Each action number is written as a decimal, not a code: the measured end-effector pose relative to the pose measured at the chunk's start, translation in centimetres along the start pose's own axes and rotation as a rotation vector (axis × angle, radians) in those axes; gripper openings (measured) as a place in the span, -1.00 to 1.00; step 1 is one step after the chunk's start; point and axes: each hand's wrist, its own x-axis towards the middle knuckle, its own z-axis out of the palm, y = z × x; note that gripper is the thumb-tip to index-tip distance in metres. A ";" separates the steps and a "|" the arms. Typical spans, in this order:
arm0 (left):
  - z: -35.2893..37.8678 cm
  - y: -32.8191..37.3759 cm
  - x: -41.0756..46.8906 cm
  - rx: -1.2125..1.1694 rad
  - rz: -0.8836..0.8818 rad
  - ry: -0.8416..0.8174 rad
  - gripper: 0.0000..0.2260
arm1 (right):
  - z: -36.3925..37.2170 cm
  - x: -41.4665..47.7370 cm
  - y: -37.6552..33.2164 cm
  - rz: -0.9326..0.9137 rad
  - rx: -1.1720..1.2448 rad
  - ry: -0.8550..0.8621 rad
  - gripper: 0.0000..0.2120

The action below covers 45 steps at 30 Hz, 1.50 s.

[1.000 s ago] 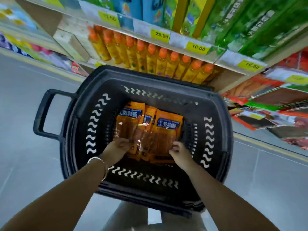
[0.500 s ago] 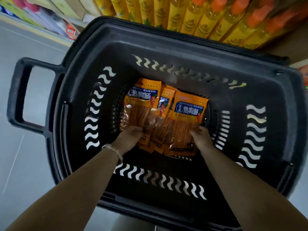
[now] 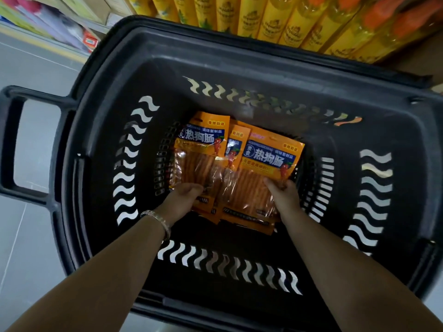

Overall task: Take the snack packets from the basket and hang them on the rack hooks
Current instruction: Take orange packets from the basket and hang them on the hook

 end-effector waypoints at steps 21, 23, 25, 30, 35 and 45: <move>0.9 3.7 -3.4 -0.088 0.073 -0.001 -0.57 | 0.1 -11.2 -6.0 -0.225 0.338 -0.406 -0.77; -0.1 3.5 -3.1 -0.157 0.017 0.155 -0.57 | 1.5 -10.1 -6.1 -0.163 0.295 -0.466 -0.69; -1.4 2.8 -2.7 -0.148 0.001 0.266 -0.63 | 2.2 -8.6 -5.7 -0.104 0.205 -0.407 -0.57; -3.1 1.6 -1.8 -0.107 -0.060 0.321 -0.74 | 1.7 -4.6 -3.1 -0.082 0.007 -0.062 -0.59; -2.6 2.0 -0.6 -0.127 -0.029 0.271 -0.79 | 3.1 -2.3 -3.5 0.017 0.038 -0.015 -0.56; -2.6 3.2 -2.7 -0.054 -0.080 0.309 -0.43 | 3.2 -4.5 -5.2 -0.149 -0.072 -0.064 -0.45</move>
